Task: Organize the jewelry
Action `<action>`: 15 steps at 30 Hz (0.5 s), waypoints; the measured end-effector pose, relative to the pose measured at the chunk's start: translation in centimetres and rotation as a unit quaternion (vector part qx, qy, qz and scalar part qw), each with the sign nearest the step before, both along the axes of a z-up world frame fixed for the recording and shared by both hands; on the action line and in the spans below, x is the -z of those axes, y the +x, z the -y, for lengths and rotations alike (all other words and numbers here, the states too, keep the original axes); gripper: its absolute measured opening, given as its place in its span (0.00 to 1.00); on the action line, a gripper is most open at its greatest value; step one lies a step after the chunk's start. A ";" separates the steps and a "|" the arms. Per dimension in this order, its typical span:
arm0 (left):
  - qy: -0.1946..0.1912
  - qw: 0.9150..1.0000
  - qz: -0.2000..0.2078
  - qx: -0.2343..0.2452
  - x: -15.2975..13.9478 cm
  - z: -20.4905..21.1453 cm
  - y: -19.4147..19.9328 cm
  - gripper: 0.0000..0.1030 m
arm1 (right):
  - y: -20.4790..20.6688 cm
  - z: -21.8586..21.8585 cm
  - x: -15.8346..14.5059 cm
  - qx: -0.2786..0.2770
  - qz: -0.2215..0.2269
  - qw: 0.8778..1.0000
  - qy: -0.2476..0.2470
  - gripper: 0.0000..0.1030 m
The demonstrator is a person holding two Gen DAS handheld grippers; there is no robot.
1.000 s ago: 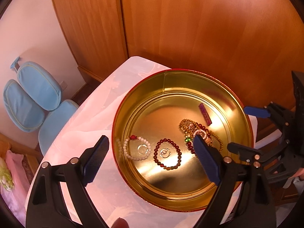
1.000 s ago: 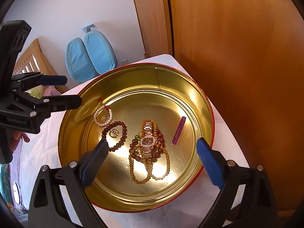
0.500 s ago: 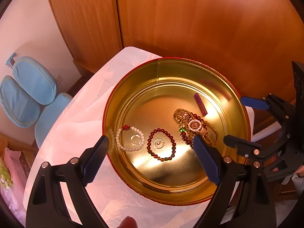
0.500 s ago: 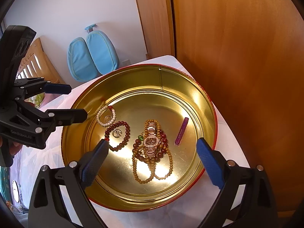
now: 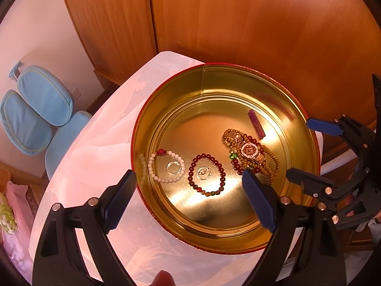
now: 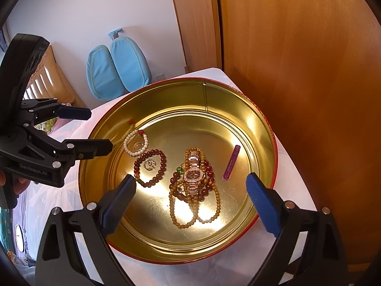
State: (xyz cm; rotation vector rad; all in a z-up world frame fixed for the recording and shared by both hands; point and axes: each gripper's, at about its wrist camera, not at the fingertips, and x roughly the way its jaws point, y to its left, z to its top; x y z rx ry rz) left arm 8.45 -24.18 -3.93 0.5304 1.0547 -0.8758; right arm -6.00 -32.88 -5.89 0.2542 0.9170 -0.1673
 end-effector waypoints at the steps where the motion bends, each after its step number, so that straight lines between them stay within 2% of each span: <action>1: 0.000 1.000 0.000 0.002 0.0 0.0 -0.1 0.85 | 0.0 0.0 0.0 0.000 0.000 1.000 0.000 0.91; 11: 0.010 1.000 0.021 0.019 0.2 0.5 -1.1 0.85 | -0.1 0.0 0.0 0.001 -0.001 1.000 0.001 0.91; 15: -0.012 0.999 0.029 0.023 -0.4 0.1 -1.5 0.85 | -0.3 0.0 0.1 0.003 0.000 1.000 0.005 0.91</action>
